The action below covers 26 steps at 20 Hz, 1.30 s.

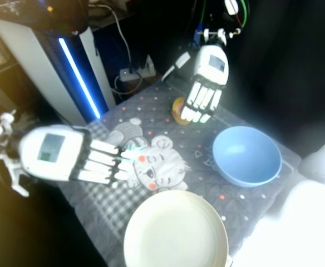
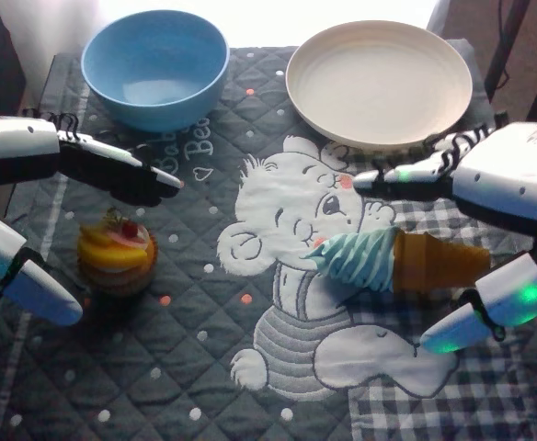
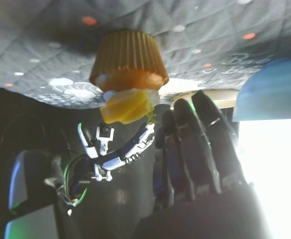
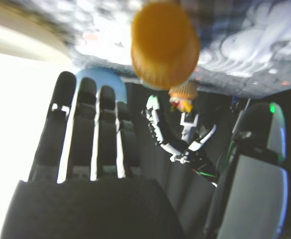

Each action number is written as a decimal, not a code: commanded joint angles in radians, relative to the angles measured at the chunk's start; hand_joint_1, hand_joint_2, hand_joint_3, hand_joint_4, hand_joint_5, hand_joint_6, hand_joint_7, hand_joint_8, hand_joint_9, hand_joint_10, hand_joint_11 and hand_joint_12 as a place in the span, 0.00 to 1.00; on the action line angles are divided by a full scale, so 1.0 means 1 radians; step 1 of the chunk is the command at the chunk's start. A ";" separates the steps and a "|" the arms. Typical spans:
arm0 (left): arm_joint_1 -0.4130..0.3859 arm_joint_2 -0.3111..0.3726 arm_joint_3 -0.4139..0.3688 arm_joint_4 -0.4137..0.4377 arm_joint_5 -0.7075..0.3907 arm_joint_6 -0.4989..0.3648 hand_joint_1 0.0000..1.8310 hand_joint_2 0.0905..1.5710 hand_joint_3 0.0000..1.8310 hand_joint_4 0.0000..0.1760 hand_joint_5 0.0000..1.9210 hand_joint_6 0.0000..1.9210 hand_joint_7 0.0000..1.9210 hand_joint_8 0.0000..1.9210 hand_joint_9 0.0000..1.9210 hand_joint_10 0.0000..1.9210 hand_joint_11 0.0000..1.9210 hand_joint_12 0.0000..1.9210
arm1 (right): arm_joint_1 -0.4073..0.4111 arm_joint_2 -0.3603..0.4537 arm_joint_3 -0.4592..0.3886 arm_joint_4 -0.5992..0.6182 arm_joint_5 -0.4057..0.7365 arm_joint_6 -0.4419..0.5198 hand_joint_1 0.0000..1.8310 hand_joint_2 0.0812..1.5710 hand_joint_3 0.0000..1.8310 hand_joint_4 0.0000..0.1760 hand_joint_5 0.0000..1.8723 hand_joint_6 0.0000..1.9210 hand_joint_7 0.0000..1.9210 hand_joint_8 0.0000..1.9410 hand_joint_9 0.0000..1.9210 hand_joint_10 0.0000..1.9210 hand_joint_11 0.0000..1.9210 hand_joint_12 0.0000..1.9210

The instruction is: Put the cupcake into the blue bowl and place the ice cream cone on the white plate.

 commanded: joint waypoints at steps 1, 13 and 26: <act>-0.015 -0.005 0.001 -0.041 -0.050 -0.010 0.43 0.44 0.00 0.00 0.20 0.00 0.27 0.00 0.27 0.00 0.11 0.34 | 0.020 -0.006 0.002 0.011 0.087 0.012 0.36 0.40 0.00 0.00 0.16 0.00 0.24 0.00 0.25 0.00 0.17 0.45; -0.014 -0.049 0.030 0.013 -0.005 -0.049 0.45 0.43 0.00 0.00 0.20 0.00 0.27 0.01 0.27 0.01 0.08 0.45 | 0.021 -0.046 0.029 0.003 0.052 0.012 0.38 0.41 0.00 0.00 0.19 0.00 0.28 0.00 0.26 0.00 0.06 0.50; -0.003 -0.051 0.014 -0.010 0.007 0.009 0.76 0.65 0.00 0.00 0.59 0.22 0.57 0.41 0.55 0.57 0.48 0.61 | 0.021 -0.065 0.044 0.016 0.049 0.012 0.63 0.69 0.00 0.00 0.54 0.48 0.68 0.19 0.63 0.51 0.54 0.82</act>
